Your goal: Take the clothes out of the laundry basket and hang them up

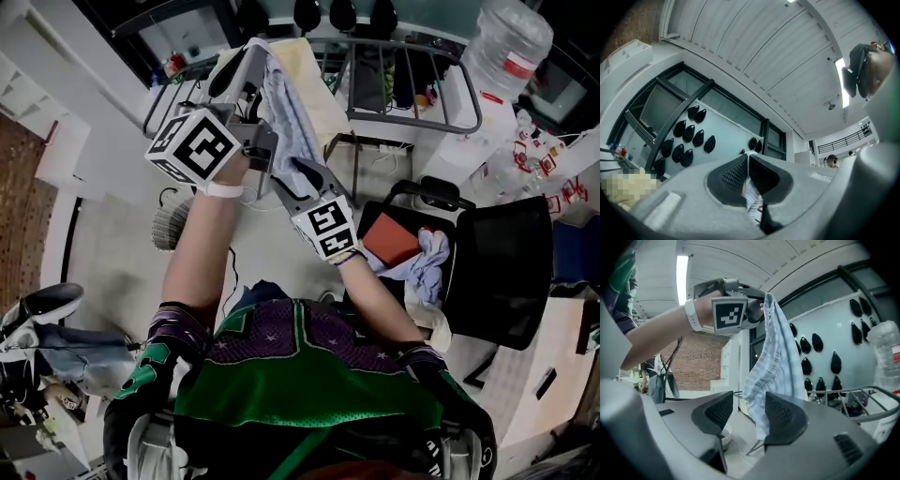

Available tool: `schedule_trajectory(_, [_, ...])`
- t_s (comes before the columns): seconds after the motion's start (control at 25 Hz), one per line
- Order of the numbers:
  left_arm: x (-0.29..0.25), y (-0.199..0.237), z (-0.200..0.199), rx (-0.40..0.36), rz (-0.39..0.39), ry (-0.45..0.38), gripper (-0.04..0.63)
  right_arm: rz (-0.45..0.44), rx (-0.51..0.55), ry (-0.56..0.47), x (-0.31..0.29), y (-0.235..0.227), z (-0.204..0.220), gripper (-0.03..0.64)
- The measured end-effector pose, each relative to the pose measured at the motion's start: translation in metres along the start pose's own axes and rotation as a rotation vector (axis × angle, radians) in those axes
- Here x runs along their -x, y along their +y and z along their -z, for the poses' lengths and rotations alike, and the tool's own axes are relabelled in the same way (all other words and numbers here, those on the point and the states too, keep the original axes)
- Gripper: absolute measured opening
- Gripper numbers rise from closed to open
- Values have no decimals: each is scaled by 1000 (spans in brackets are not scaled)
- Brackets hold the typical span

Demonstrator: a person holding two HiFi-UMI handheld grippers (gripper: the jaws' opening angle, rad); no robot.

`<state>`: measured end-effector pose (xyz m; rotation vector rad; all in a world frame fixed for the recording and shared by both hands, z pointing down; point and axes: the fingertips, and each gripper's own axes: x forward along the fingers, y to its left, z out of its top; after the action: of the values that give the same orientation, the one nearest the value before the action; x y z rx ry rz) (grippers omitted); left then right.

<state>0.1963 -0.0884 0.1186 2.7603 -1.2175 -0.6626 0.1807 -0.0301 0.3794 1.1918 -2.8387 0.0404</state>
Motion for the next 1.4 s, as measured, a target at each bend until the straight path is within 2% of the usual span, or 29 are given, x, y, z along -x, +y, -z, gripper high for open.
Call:
schedule_trajectory(0.2, [-17, -10, 15, 22, 19, 8, 21, 164, -9, 13, 2, -21, 4, 202])
schedule_trajectory(0.4, [-31, -5, 30, 59, 50, 13, 21, 233, -20, 45, -8, -40, 12, 196])
schedule_trajectory(0.52, [-35, 5, 37, 87, 64, 6, 21, 276, -16, 45, -7, -51, 15, 99])
schedule_trajectory(0.56, [-37, 8, 39, 98, 69, 5, 21, 289, -16, 47, -6, -56, 16, 46])
schedule_trajectory(0.68, [-46, 21, 42, 114, 83, 8, 21, 311, -21, 52, -5, -70, 13, 35])
schedule_trajectory(0.88, [-58, 56, 40, 91, 86, 15, 21, 344, -35, 65, 6, -103, 10, 31])
schedule_trajectory(1.12, [-65, 98, 55, 84, 74, 45, 21, 478, -43, 62, 40, -165, -8, 29])
schedule_trajectory(1.4, [-67, 154, 80, 174, 85, 92, 21, 632, -20, 27, 49, -214, -58, 28])
